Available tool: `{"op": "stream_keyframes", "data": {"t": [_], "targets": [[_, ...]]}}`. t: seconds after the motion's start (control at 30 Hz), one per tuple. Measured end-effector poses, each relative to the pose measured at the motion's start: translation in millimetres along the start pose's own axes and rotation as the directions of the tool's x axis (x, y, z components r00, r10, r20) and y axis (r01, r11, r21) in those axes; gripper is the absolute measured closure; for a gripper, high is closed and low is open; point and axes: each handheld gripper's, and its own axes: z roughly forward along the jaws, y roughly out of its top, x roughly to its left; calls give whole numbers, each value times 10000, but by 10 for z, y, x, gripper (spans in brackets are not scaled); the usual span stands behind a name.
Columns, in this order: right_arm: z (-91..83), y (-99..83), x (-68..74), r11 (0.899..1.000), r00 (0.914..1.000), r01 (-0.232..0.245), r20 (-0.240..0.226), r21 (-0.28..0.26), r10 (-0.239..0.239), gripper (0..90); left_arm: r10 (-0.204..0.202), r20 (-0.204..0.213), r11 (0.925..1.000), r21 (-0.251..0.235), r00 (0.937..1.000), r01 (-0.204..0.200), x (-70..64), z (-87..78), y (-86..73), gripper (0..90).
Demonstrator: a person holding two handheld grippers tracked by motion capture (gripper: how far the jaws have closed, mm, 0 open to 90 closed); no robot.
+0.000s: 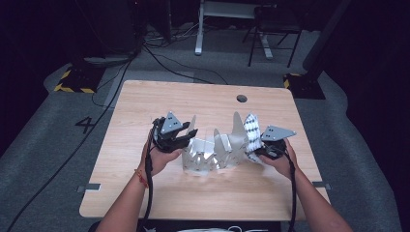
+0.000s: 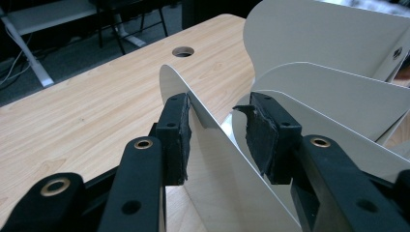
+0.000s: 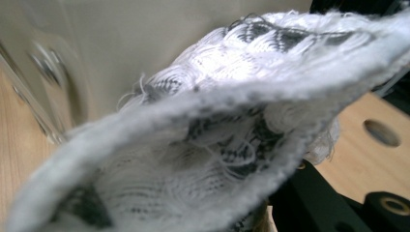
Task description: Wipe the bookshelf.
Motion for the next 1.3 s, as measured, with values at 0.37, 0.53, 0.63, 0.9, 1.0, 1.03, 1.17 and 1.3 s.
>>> {"op": "stream_keyframes", "data": {"t": [0.37, 0.53, 0.63, 0.9, 1.0, 1.03, 1.17, 1.3], "targets": [[480, -439, 30, 9775, 9946, -601, -713, 2022, 759, 752, -26, 28, 10000, -30, 10000, 26, 2, -2, -5, 606], [463, -381, 35, 9784, 9963, -403, -663, 2028, 548, 750, -69, 80, 10000, -68, 9999, 70, 3, -1, -8, 605], [311, -220, -30, 9923, 9963, -551, -596, 1107, 620, 748, -66, 69, 9999, -77, 10000, 66, 2, -1, -8, 605], [15, 129, -112, 9942, 9996, -265, 87, -1045, 276, 747, -167, 150, 9998, -132, 9997, 169, 13, 4, -14, 604], [-2, 185, -137, 9920, 9993, -297, 190, -1231, 323, 748, -147, 139, 9998, -141, 9998, 149, 11, 3, -14, 604], [-2, 185, -137, 9920, 9993, -297, 190, -1231, 323, 748, -145, 122, 9998, -134, 9998, 147, 11, 3, -14, 604], [85, 120, -132, 9971, 9994, -346, 33, -683, 349, 750, -89, 107, 9999, -126, 9999, 91, 8, -1, -14, 604], [216, -3, -118, 9991, 9989, -416, -209, 51, 417, 750, -53, 92, 9999, -124, 9999, 54, 5, -2, -14, 604]]}}
